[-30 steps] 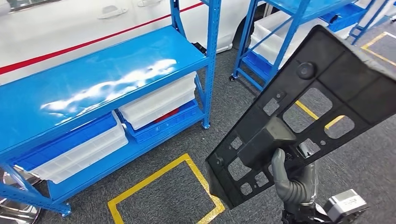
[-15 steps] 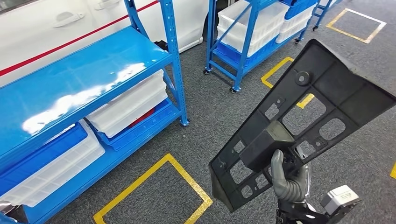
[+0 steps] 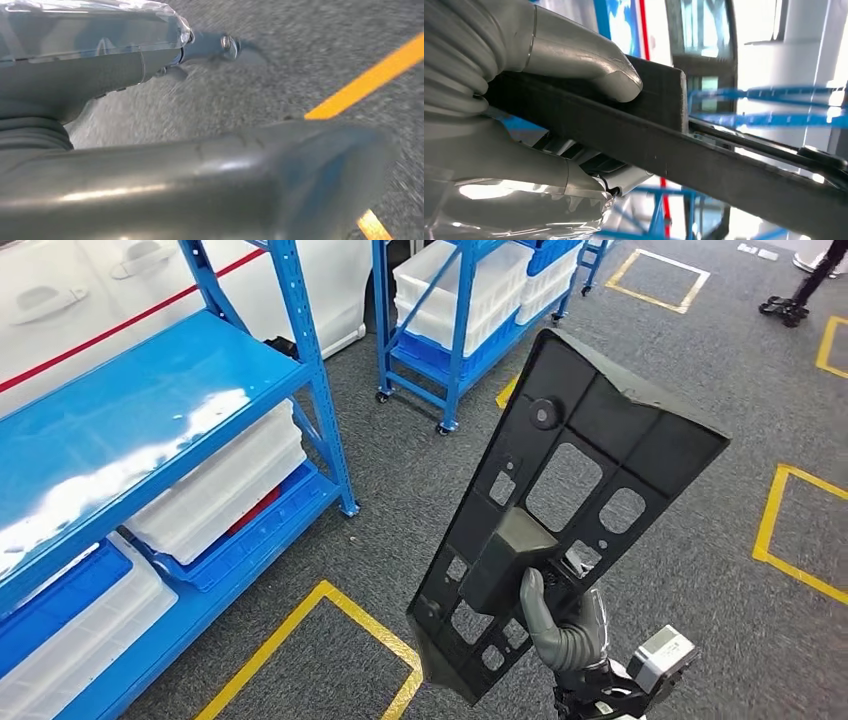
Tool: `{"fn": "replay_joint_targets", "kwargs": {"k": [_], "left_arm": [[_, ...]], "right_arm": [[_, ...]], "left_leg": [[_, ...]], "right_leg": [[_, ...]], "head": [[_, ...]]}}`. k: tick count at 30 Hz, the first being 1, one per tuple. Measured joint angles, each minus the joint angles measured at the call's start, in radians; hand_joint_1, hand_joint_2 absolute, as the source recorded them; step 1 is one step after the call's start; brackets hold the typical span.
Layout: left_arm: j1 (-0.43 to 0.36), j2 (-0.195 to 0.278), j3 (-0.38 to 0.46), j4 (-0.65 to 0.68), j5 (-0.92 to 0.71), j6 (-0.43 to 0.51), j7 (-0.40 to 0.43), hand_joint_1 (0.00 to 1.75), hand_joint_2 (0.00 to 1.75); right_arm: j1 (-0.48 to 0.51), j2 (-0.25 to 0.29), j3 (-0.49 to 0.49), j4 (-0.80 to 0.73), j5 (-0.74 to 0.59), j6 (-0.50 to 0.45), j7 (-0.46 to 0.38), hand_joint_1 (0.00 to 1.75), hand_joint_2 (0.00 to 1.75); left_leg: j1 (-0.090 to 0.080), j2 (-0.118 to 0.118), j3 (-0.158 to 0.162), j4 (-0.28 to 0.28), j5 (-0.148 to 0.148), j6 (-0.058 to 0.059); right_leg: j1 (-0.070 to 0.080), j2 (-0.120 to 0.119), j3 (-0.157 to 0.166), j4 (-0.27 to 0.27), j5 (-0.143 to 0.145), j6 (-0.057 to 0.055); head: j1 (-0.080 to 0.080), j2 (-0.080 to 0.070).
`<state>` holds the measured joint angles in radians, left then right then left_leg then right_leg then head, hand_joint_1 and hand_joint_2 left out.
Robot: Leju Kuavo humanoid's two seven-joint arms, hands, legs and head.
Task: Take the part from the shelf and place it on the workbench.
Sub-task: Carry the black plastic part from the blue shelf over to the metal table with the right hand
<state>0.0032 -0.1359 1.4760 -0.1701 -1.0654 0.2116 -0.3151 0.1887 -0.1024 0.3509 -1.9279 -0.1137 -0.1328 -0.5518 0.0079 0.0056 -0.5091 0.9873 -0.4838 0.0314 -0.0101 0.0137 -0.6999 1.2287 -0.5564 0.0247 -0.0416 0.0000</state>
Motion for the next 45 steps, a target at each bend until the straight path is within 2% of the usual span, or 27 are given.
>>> {"fn": "replay_joint_targets", "kwargs": {"k": [2, 3, 4, 7, 8, 10, 11, 13, 15, 17, 18, 19, 21, 23, 25, 26, 28, 30, 32, 33, 34, 37, 39, 40, 41, 43, 45], "left_arm": [[0.005, 0.003, 0.004, -0.001, -0.008, -0.012, -0.010, 0.00, 0.00], [0.005, 0.002, 0.006, -0.001, -0.011, -0.014, -0.012, 0.00, 0.00], [0.005, 0.002, 0.008, -0.002, -0.012, -0.014, -0.013, 0.00, 0.00], [0.004, 0.000, 0.011, -0.002, -0.013, -0.014, -0.015, 0.00, 0.00], [0.004, 0.000, 0.012, -0.003, -0.013, -0.014, -0.015, 0.00, 0.00], [0.002, 0.000, 0.016, -0.003, -0.013, -0.013, -0.016, 0.00, 0.00], [0.001, 0.001, 0.017, -0.004, -0.013, -0.013, -0.016, 0.00, 0.00], [0.000, 0.001, 0.019, -0.004, -0.013, -0.011, -0.018, 0.00, 0.00], [0.002, 0.002, 0.022, -0.006, -0.010, -0.005, -0.030, 0.00, 0.00], [0.003, 0.003, 0.026, -0.010, 0.001, -0.002, -0.049, 0.00, 0.00], [0.003, 0.005, 0.030, -0.013, 0.011, -0.004, -0.058, 0.00, 0.00], [0.003, 0.009, 0.035, -0.017, 0.023, -0.009, -0.065, 0.00, 0.00], [0.004, 0.017, 0.047, -0.029, 0.056, -0.036, -0.078, 0.00, 0.00], [0.006, 0.020, 0.058, -0.050, 0.086, -0.067, -0.080, 0.00, 0.00], [0.005, 0.015, 0.066, -0.073, 0.099, -0.082, -0.065, 0.00, 0.00], [0.004, 0.010, 0.069, -0.086, 0.101, -0.084, -0.056, 0.00, 0.00], [0.003, -0.009, 0.073, -0.108, 0.100, -0.082, -0.041, 0.00, 0.00], [0.004, -0.027, 0.076, -0.126, 0.097, -0.081, -0.044, 0.00, 0.00], [0.005, -0.041, 0.077, -0.141, 0.093, -0.088, -0.058, 0.00, 0.00], [0.003, -0.047, 0.077, -0.149, 0.090, -0.093, -0.067, 0.00, 0.00], [0.002, -0.054, 0.078, -0.159, 0.084, -0.100, -0.078, 0.00, 0.00], [0.001, -0.078, 0.071, -0.206, 0.043, -0.162, -0.132, 0.00, 0.00], [0.002, -0.095, 0.060, -0.246, 0.015, -0.221, -0.166, 0.00, 0.00], [0.000, -0.102, 0.055, -0.264, 0.006, -0.247, -0.174, 0.00, 0.00], [-0.002, -0.107, 0.049, -0.278, -0.002, -0.267, -0.177, 0.00, 0.00], [-0.006, -0.112, 0.041, -0.293, -0.019, -0.287, -0.172, 0.00, 0.00], [-0.008, -0.113, 0.037, -0.295, -0.034, -0.285, -0.162, 0.00, 0.00]], "right_arm": [[0.014, 0.007, -0.011, 0.001, 0.025, 0.014, 0.008, 1.75, 1.75], [0.019, 0.011, -0.017, 0.001, 0.033, 0.021, 0.012, 1.75, 1.75], [0.022, 0.014, -0.020, 0.001, 0.038, 0.026, 0.015, 1.75, 1.75], [0.023, 0.023, -0.027, 0.000, 0.043, 0.032, 0.019, 1.75, 1.75], [0.023, 0.027, -0.029, 0.000, 0.044, 0.032, 0.019, 1.75, 1.75], [0.026, 0.032, -0.033, 0.000, 0.044, 0.034, 0.019, 1.75, 1.75], [0.028, 0.034, -0.035, 0.000, 0.044, 0.034, 0.019, 1.75, 1.75], [0.028, 0.039, -0.038, -0.001, 0.046, 0.036, 0.020, 1.75, 1.75], [0.029, 0.047, -0.041, 0.000, 0.057, 0.042, 0.023, 1.75, 1.75], [0.032, 0.056, -0.047, -0.001, 0.078, 0.057, 0.034, 1.75, 1.75], [0.033, 0.060, -0.053, -0.001, 0.090, 0.067, 0.042, 1.75, 1.75], [0.034, 0.065, -0.058, -0.002, 0.101, 0.078, 0.049, 1.75, 1.75], [0.033, 0.073, -0.071, -0.003, 0.120, 0.098, 0.060, 1.75, 1.75], [0.033, 0.081, -0.087, -0.003, 0.130, 0.113, 0.066, 1.75, 1.75], [0.033, 0.084, -0.105, -0.002, 0.134, 0.126, 0.071, 1.75, 1.75], [0.034, 0.085, -0.114, -0.002, 0.135, 0.133, 0.072, 1.75, 1.75], [0.030, 0.085, -0.130, 0.001, 0.138, 0.144, 0.074, 1.75, 1.75], [0.023, 0.085, -0.141, 0.007, 0.144, 0.147, 0.075, 1.75, 1.75], [0.023, 0.085, -0.157, 0.012, 0.151, 0.142, 0.075, 1.75, 1.75], [0.025, 0.085, -0.168, 0.014, 0.153, 0.139, 0.074, 1.75, 1.75], [0.027, 0.085, -0.179, 0.014, 0.153, 0.136, 0.073, 1.75, 1.75], [0.040, 0.085, -0.212, 0.005, 0.158, 0.121, 0.068, 1.75, 1.75], [0.058, 0.088, -0.233, -0.010, 0.168, 0.100, 0.059, 1.75, 1.75], [0.072, 0.091, -0.244, -0.020, 0.174, 0.087, 0.053, 1.75, 1.75], [0.089, 0.097, -0.255, -0.033, 0.179, 0.074, 0.045, 1.75, 1.75], [0.118, 0.114, -0.275, -0.062, 0.182, 0.057, 0.034, 1.75, 1.75], [0.136, 0.137, -0.292, -0.085, 0.176, 0.053, 0.030, 1.75, 1.75]], "left_leg": [[-0.003, 0.029, -0.001, 0.001, -0.002, -0.001], [-0.004, 0.043, 0.000, 0.002, -0.004, -0.003], [-0.003, 0.056, 0.002, 0.002, -0.007, -0.005], [-0.010, 0.088, 0.012, 0.005, -0.018, -0.020], [-0.012, 0.096, 0.015, 0.005, -0.021, -0.025], [-0.013, 0.112, 0.018, 0.005, -0.026, -0.035], [-0.011, 0.103, 0.018, 0.012, -0.035, -0.040], [-0.006, 0.056, -0.008, 0.078, -0.082, -0.048], [-0.003, 0.011, -0.070, 0.215, -0.152, -0.051], [-0.003, 0.001, -0.115, 0.308, -0.175, -0.051], [-0.002, -0.001, -0.113, 0.299, -0.156, -0.051], [0.000, -0.007, -0.091, 0.246, -0.118, -0.050], [0.006, -0.049, -0.030, 0.102, -0.049, -0.048], [0.008, -0.080, -0.002, 0.030, -0.028, -0.043], [0.005, -0.066, -0.001, 0.026, -0.025, -0.032], [0.005, -0.054, 0.000, 0.022, -0.020, -0.025], [0.006, -0.027, -0.001, 0.014, -0.009, -0.011], [0.000, 0.001, -0.005, 0.013, -0.007, -0.005], [-0.005, 0.030, -0.008, 0.013, -0.007, -0.003], [-0.006, 0.043, -0.008, 0.013, -0.008, -0.003], [-0.007, 0.055, -0.007, 0.013, -0.009, -0.003], [-0.012, 0.084, 0.001, 0.014, -0.017, -0.009], [-0.015, 0.101, 0.005, 0.014, -0.021, -0.017], [-0.016, 0.111, 0.007, 0.013, -0.023, -0.021], [-0.015, 0.109, 0.009, 0.015, -0.027, -0.026], [-0.012, 0.065, -0.004, 0.055, -0.060, -0.034], [-0.006, 0.013, -0.055, 0.173, -0.125, -0.039]], "right_leg": [[-0.005, -0.007, -0.034, 0.071, -0.014, 0.006], [-0.007, -0.012, -0.021, 0.049, 0.007, 0.008], [-0.008, -0.023, 0.014, -0.013, 0.040, 0.009], [0.000, -0.081, 0.113, -0.190, 0.095, -0.007], [0.004, -0.086, 0.119, -0.203, 0.094, -0.014], [0.004, -0.061, 0.115, -0.206, 0.098, -0.027], [0.002, -0.050, 0.114, -0.209, 0.102, -0.033], [-0.003, -0.029, 0.113, -0.216, 0.109, -0.046], [-0.002, -0.007, 0.108, -0.215, 0.112, -0.053], [-0.001, 0.020, 0.106, -0.213, 0.113, -0.054], [0.000, 0.035, 0.106, -0.211, 0.113, -0.054], [-0.001, 0.049, 0.106, -0.208, 0.113, -0.052], [0.000, 0.075, 0.103, -0.200, 0.112, -0.046], [-0.001, 0.099, 0.096, -0.196, 0.115, -0.032], [-0.003, 0.119, 0.089, -0.200, 0.123, -0.016], [-0.003, 0.109, 0.085, -0.197, 0.122, -0.011], [-0.001, 0.056, 0.058, -0.146, 0.088, -0.003], [-0.001, 0.004, 0.001, -0.022, 0.019, 0.002], [-0.003, -0.007, -0.040, 0.076, -0.015, 0.006], [-0.003, -0.009, -0.034, 0.074, -0.005, 0.005], [-0.002, -0.015, -0.007, 0.031, 0.021, 0.003], [0.013, -0.077, 0.107, -0.170, 0.089, -0.016], [0.024, -0.092, 0.123, -0.209, 0.090, -0.026], [0.024, -0.079, 0.121, -0.212, 0.093, -0.030], [0.020, -0.068, 0.122, -0.216, 0.095, -0.034], [0.011, -0.046, 0.126, -0.226, 0.101, -0.045], [0.007, -0.021, 0.126, -0.229, 0.105, -0.051]], "head": [[0.000, 0.000], [0.000, 0.000], [0.000, 0.000], [0.000, 0.000], [0.000, 0.000], [0.000, 0.000], [0.000, 0.000], [0.000, 0.000], [0.000, 0.000], [0.000, 0.000], [0.000, 0.000], [-0.001, 0.000], [0.000, 0.000], [0.000, 0.000], [0.000, 0.000], [0.000, 0.000], [0.000, 0.000], [0.000, 0.000], [0.000, 0.000], [0.000, 0.000], [0.000, 0.000], [0.000, 0.000], [0.000, 0.000], [0.000, 0.000], [0.000, 0.000], [0.000, 0.000], [0.000, 0.000]]}}
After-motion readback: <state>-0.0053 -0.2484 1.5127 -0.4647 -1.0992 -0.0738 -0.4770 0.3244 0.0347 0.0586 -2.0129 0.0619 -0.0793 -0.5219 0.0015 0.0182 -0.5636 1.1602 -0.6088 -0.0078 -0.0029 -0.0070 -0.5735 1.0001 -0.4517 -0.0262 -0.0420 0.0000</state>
